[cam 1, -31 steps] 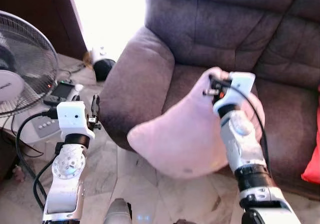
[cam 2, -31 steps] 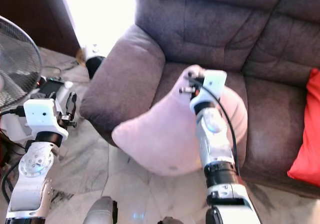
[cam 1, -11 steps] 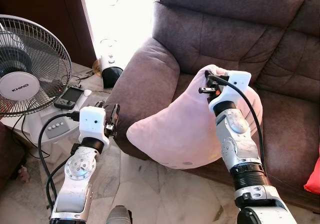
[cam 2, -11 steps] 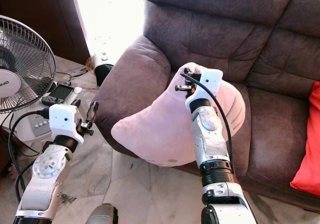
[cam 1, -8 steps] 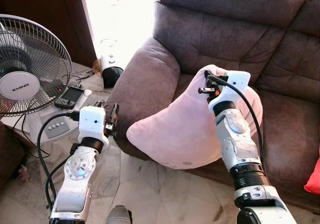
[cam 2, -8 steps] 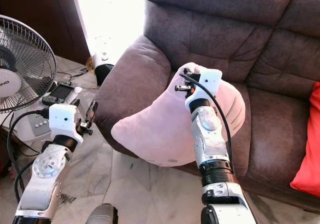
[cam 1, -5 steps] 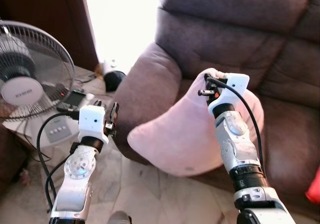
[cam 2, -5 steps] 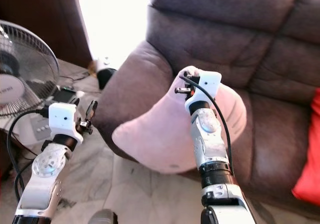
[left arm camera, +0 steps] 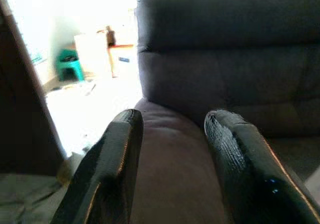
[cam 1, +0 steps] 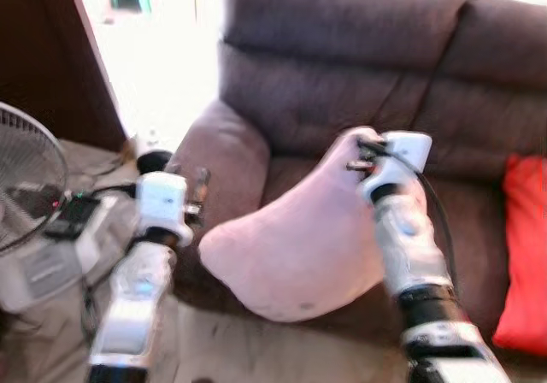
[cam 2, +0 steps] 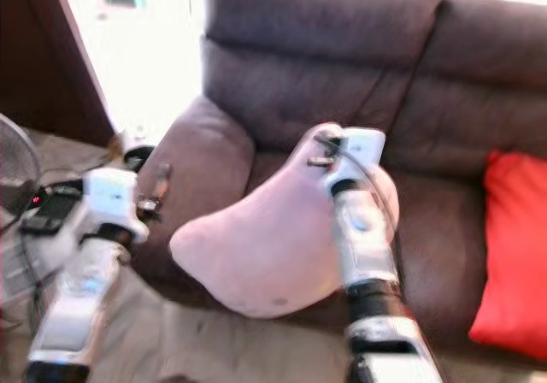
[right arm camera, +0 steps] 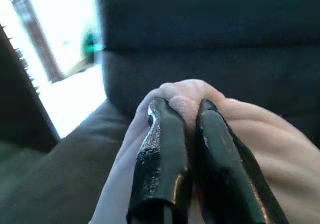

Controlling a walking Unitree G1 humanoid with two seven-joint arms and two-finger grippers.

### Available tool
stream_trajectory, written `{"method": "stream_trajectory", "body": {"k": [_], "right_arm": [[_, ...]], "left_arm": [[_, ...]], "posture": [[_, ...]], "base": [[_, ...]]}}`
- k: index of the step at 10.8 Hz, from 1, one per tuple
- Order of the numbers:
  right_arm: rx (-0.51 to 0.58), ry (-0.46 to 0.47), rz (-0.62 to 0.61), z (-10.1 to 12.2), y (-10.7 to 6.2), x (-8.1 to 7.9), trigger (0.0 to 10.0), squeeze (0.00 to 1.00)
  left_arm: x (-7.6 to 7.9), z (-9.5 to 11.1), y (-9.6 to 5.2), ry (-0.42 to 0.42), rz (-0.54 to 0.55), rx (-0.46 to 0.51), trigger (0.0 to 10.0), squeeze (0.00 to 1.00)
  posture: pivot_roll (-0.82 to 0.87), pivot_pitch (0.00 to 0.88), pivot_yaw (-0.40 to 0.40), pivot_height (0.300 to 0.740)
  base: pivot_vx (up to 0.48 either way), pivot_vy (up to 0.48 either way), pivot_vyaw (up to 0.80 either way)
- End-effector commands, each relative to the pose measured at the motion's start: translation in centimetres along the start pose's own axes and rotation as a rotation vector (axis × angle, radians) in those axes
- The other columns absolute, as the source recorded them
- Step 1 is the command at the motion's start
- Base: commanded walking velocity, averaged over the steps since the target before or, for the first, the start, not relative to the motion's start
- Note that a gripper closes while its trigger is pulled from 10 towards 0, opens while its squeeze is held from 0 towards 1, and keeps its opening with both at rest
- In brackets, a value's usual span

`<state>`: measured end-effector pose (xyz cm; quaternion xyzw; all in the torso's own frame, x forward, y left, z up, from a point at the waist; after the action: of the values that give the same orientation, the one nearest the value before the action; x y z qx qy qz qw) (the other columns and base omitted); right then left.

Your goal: Move the pillow to the sofa from floor

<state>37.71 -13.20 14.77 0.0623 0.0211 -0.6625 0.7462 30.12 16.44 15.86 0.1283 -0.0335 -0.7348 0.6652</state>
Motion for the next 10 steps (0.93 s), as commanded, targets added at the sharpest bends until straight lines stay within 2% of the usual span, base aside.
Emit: {"method": "stream_trajectory", "body": {"k": [1,5,8,10], "right_arm": [[0.126,-0.034,0.044,3.12,0.63,-0.89,10.0,0.0],[0.123,-0.05,0.067,3.04,0.56,-1.22,10.0,0.0],[0.106,-0.033,0.062,2.78,0.61,-1.05,10.0,0.0],[0.107,-0.057,0.093,2.73,0.53,-1.72,10.0,0.0]], "left_arm": [[0.08,-0.25,-0.08,0.001,-0.001,-0.006,10.0,0.0],[-0.04,-0.2,-0.1,0.005,0.013,-0.001,10.0,0.0],[-0.14,-0.27,-0.16,0.007,0.024,-0.003,10.0,0.0],[-0.4,-0.36,-0.22,0.01,0.035,-0.003,10.0,0.0]], "posture": [[0.11,0.047,-0.077,0.74],[0.1,0.063,-0.082,0.74],[0.1,0.073,-0.087,0.74],[0.1,0.076,-0.089,0.74]], "base": [[0.266,0.0,0.67],[0.269,0.0,0.78],[0.268,0.0,0.0],[0.268,0.0,0.0]]}}
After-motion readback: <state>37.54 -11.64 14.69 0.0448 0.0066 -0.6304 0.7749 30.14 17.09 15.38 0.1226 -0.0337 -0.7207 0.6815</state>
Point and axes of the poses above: a point about 5 cm out from each wrist's last joint towards the gripper, its own y axis pointing out of the wrist towards the gripper, its own z axis along the axis of the wrist's last joint, x = y × z, the point moved 2 cm from there along y, pointing out of the wrist towards the gripper, and after that the axes turned 2 degrees about -y, right-handed, at the moved point
